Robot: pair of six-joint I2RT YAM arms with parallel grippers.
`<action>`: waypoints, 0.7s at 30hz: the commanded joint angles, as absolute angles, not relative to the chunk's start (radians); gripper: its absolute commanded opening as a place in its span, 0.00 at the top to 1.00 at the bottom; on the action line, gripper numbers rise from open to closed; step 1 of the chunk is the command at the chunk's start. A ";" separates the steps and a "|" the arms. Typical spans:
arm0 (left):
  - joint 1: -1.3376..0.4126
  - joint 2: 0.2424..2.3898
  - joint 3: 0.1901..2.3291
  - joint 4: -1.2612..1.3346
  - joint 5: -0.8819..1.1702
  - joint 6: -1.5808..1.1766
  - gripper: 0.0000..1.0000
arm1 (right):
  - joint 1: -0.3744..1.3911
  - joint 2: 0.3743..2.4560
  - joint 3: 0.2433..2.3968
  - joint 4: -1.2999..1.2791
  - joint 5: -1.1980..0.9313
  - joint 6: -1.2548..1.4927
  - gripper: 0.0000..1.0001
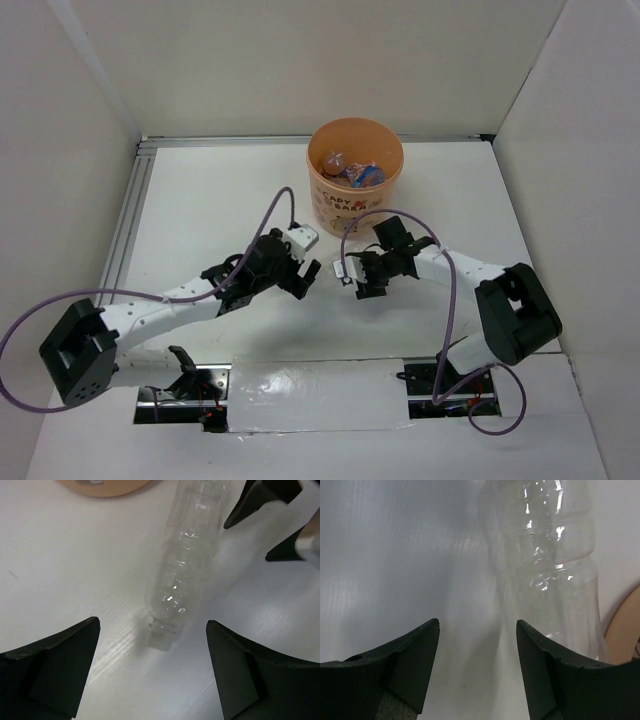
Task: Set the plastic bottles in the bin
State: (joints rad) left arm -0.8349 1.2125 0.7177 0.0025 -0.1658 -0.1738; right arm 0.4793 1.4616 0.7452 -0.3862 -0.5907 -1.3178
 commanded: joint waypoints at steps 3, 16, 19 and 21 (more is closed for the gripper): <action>-0.839 1.339 0.765 0.161 -0.010 0.094 0.00 | 0.424 1.295 0.795 -0.546 -0.699 -1.264 0.29; -0.951 1.630 0.903 0.126 0.112 -0.009 0.02 | 0.058 0.989 0.819 -0.637 -0.830 -1.065 0.21; -0.976 1.673 0.933 0.101 0.063 -0.043 0.05 | -0.006 0.968 0.808 -0.637 -0.874 -1.052 0.21; -0.985 1.694 0.962 0.089 0.038 -0.057 0.14 | -0.046 0.968 0.808 -0.646 -0.894 -1.043 0.21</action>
State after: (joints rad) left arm -0.9710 1.6726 0.9104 0.0853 0.0551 -0.0158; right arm -0.0029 0.9890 0.8005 -0.6041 -0.8219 -1.0878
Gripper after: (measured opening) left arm 0.885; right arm 0.790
